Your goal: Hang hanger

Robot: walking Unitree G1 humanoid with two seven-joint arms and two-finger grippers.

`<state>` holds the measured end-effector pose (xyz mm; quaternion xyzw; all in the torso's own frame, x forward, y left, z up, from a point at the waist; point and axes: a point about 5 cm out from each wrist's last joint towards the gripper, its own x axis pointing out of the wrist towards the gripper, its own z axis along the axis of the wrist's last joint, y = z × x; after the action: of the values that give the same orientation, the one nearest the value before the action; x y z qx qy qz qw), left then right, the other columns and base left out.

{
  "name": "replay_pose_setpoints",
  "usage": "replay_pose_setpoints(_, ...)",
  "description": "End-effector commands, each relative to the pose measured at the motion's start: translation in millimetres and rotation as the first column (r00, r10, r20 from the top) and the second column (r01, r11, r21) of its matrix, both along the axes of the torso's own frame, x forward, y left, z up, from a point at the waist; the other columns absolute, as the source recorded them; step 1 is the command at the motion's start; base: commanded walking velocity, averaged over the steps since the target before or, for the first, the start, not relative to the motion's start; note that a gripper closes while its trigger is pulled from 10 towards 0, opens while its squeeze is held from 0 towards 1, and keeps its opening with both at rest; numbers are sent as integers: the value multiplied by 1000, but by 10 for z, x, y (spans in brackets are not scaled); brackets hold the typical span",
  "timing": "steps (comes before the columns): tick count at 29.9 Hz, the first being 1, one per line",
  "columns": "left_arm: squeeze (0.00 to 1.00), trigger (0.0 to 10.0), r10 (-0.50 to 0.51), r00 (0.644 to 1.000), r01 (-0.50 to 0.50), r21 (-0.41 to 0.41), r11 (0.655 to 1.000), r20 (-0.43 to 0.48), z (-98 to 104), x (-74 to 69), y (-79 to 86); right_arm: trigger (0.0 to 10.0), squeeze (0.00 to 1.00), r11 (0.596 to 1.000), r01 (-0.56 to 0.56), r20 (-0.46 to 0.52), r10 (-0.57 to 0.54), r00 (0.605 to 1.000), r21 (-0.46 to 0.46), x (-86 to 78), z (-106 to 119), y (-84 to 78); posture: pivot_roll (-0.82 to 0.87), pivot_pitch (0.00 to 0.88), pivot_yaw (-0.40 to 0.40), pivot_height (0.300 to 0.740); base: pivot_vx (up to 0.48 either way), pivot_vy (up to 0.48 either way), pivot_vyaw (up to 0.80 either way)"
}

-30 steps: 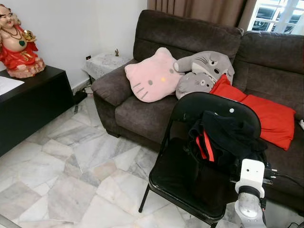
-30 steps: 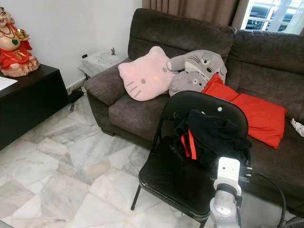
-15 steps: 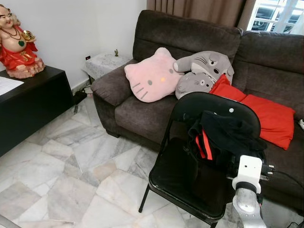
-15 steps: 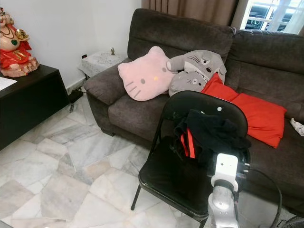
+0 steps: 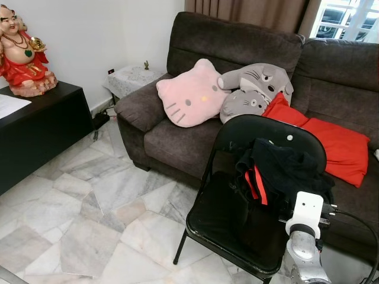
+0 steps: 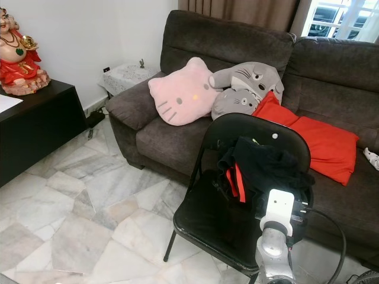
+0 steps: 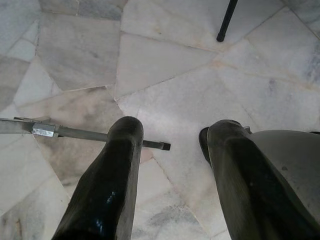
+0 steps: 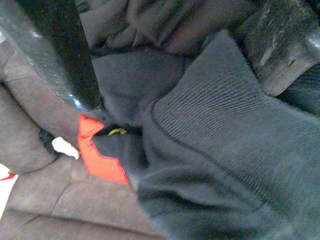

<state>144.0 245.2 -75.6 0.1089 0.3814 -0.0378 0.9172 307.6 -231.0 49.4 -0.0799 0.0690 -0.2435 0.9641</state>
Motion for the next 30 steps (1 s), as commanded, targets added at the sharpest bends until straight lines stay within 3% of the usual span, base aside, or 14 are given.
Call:
replay_pose_setpoints(1, 0, 10000, 4, 1000, -3, 6, 1000, -27, -19, -31, 16, 10000, 0, 999, 37, 54, -37, 998, 6, 28, 85, -52, 40, 0, 3, 740, 0, 0, 0)
replay_pose_setpoints(5, 0, 10000, 2, 1000, -2, 6, 1000, -27, -19, -29, 14, 10000, 0, 999, 37, 80, -38, 996, 9, 44, 126, -71, 40, 0, 3, 740, 0, 0, 0)
replay_pose_setpoints(12, 0, 10000, 3, 1000, -3, 6, 1000, -27, -18, -22, 11, 10000, 0, 999, 11, 25, -12, 1000, 42, 130, 131, -63, 44, 0, 3, 740, 0, 0, 0)
replay_pose_setpoints(21, 0, 10000, -2, 1000, 2, 5, 1000, -31, -18, -12, 5, 10000, 0, 993, -9, -119, 22, 993, 114, 235, 98, -71, 46, 0, 7, 740, 0, 0, 0)
replay_pose_setpoints(26, 0, 10000, -3, 1000, 3, 5, 1000, -28, -15, -6, 4, 10000, 0, 994, -21, -56, 27, 998, 108, 287, 194, -60, 46, 0, 10, 740, 0, 0, 0)
replay_pose_setpoints(30, 0, 10000, -3, 1000, 3, 5, 1000, -27, -16, -5, 2, 10000, 0, 1000, -23, 1, 23, 1000, -1, 296, 282, -53, 47, 0, 10, 740, 0, 0, 0)
